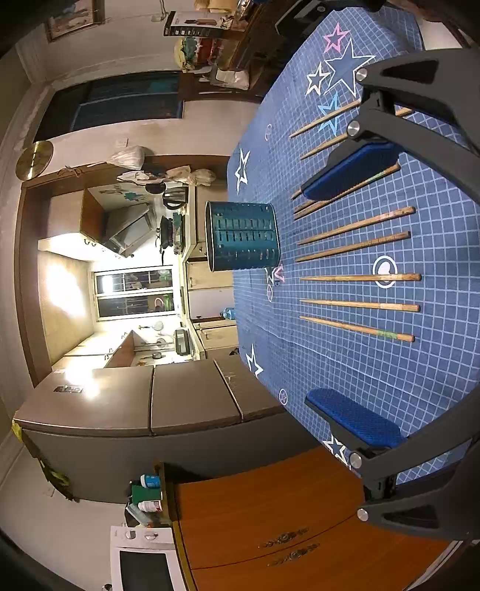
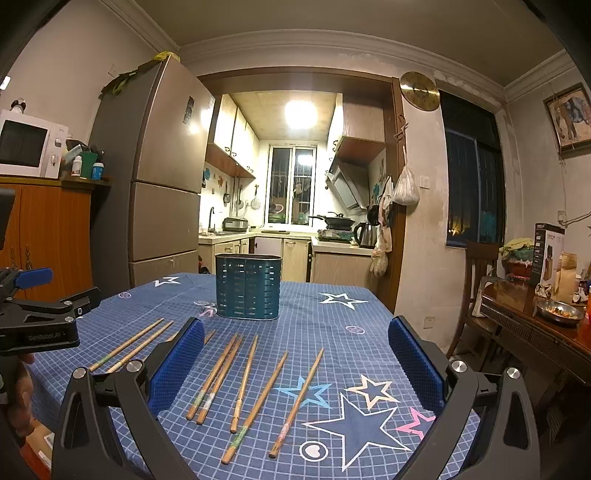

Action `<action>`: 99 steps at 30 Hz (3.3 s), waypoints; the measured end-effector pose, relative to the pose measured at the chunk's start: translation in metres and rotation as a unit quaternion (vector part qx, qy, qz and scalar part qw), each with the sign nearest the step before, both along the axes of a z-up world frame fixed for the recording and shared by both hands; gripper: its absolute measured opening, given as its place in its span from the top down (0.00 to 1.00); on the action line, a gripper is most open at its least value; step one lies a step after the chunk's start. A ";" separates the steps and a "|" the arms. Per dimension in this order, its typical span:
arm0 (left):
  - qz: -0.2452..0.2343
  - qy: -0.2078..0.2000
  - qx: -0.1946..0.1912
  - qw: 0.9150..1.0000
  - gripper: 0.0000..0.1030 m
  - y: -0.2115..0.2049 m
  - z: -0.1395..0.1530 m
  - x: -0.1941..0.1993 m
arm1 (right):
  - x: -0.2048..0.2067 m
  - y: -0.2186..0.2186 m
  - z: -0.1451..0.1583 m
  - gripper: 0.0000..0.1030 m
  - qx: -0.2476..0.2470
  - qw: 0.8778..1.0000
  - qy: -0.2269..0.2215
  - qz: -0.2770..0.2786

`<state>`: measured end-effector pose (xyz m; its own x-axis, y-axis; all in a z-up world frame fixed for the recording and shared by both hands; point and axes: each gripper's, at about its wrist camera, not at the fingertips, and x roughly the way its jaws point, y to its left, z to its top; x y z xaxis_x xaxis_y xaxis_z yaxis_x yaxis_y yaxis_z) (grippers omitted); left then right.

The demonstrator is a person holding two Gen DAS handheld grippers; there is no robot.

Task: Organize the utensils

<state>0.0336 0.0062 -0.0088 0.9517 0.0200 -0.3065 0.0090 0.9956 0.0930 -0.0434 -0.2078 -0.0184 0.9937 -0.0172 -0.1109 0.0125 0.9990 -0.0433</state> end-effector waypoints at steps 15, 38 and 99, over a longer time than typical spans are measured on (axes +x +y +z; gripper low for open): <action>-0.012 0.026 -0.006 1.000 0.05 0.005 -0.011 0.015 | 0.013 -0.001 -0.005 0.03 -0.010 1.000 0.015 0.004; -0.005 -0.008 -0.009 1.000 0.05 0.012 -0.003 0.013 | 0.026 -0.002 0.002 0.03 0.011 1.000 0.000 0.011; -0.066 0.148 -0.037 0.986 0.95 0.079 -0.114 0.039 | 0.030 0.046 -0.108 0.89 0.022 0.978 0.193 0.070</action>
